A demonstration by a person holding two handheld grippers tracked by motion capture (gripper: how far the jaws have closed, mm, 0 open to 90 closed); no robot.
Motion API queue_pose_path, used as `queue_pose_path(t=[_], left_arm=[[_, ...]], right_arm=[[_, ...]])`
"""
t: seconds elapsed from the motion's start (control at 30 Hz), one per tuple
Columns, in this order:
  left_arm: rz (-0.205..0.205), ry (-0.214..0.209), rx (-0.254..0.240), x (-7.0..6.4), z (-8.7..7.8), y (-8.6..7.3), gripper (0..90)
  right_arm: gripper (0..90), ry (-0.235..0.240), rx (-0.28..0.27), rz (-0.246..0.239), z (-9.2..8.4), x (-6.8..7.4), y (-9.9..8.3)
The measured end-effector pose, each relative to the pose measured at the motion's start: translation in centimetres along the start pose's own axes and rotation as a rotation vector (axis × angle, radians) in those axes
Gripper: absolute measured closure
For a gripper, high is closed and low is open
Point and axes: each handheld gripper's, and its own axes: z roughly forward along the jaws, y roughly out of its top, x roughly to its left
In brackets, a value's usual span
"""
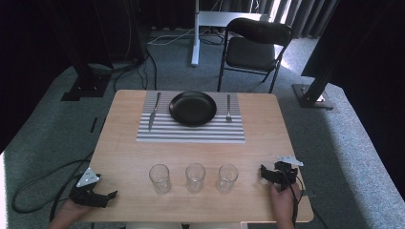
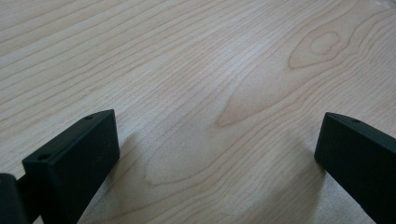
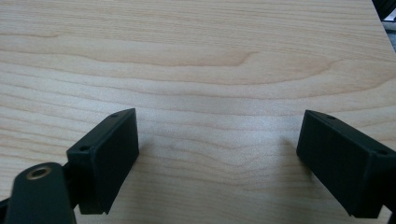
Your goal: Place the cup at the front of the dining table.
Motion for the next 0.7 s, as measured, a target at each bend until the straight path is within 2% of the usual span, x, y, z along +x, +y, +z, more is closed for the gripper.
queue_pose_path(t=[0.63, 0.7], left_arm=[[0.001, 0.001, 0.017, 0.16, 0.04, 0.28, 0.4], [0.002, -0.001, 0.015, 0.22, -0.03, 0.33, 2.9]], right_arm=[[12.3, 0.0, 0.0, 0.0, 0.0, 0.0, 0.0], [12.3, 0.0, 0.0, 0.0, 0.0, 0.0, 0.0]])
